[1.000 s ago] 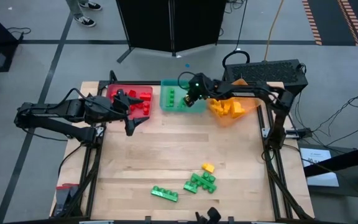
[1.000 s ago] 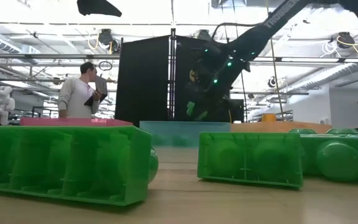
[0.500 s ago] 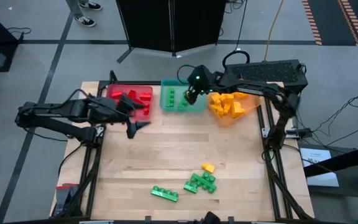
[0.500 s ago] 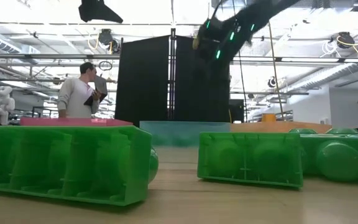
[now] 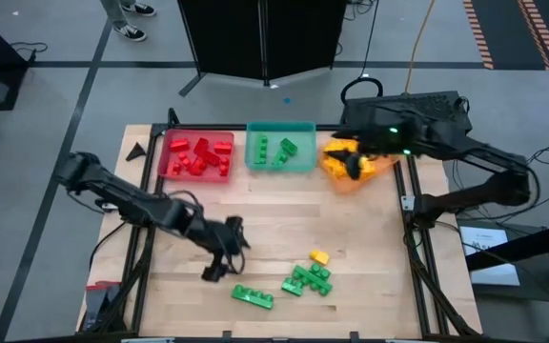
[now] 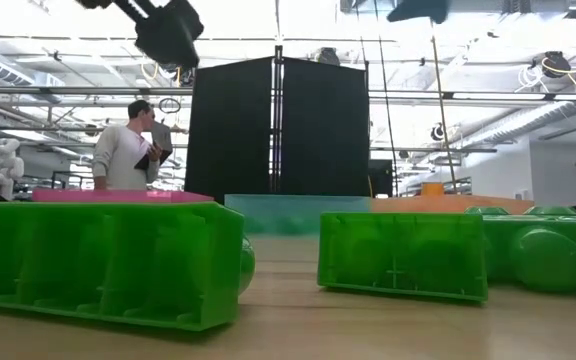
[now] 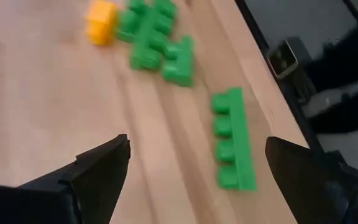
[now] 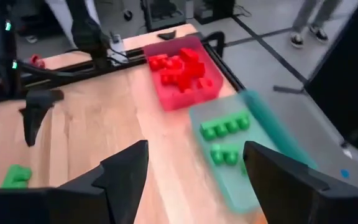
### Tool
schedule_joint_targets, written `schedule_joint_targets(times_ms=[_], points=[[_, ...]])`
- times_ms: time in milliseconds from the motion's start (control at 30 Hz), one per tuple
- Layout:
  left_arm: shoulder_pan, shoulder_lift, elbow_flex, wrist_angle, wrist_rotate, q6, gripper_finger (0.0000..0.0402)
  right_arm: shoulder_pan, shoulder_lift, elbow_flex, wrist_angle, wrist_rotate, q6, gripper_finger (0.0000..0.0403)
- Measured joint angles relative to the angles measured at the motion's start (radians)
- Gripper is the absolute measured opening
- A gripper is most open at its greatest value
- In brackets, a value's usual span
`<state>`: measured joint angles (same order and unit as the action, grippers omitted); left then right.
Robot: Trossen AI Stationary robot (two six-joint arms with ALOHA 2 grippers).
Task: Sort blocks
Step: Put the green game piece into the blue bin
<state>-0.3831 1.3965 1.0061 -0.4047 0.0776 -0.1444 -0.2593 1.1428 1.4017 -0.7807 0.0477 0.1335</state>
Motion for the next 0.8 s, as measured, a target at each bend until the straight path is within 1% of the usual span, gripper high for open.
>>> schedule_joint_targets(times_ms=[100, 233, 333, 467, 600, 800], points=[[-0.020, 0.064, 0.000, 0.082, 0.001, 0.026, 0.0373, 0.040, -0.059, 0.000, -0.093, 0.056, 0.061, 0.0258], [-0.015, 0.122, 0.000, 0.197, 0.017, 0.053, 0.0373, 0.077, -0.087, 0.000, -0.190, 0.083, 0.117, 0.0258], [-0.030, 0.172, 0.000, 0.260, 0.041, 0.035, 0.0373, 0.100, -0.089, -0.001, -0.219, 0.086, 0.138, 0.0258], [-0.070, 0.231, 0.000, 0.341, 0.046, -0.030, 0.0373, 0.133, -0.084, -0.001, -0.216, 0.087, 0.142, 0.0258], [-0.105, 0.275, 0.000, 0.396, -0.013, -0.095, 0.0373, 0.150, -0.081, -0.002, -0.216, 0.090, 0.139, 0.0258], [-0.154, 0.329, 0.000, 0.420, -0.077, -0.215, 0.0373, 0.153, -0.078, -0.002, -0.234, 0.092, 0.140, 0.0258]])
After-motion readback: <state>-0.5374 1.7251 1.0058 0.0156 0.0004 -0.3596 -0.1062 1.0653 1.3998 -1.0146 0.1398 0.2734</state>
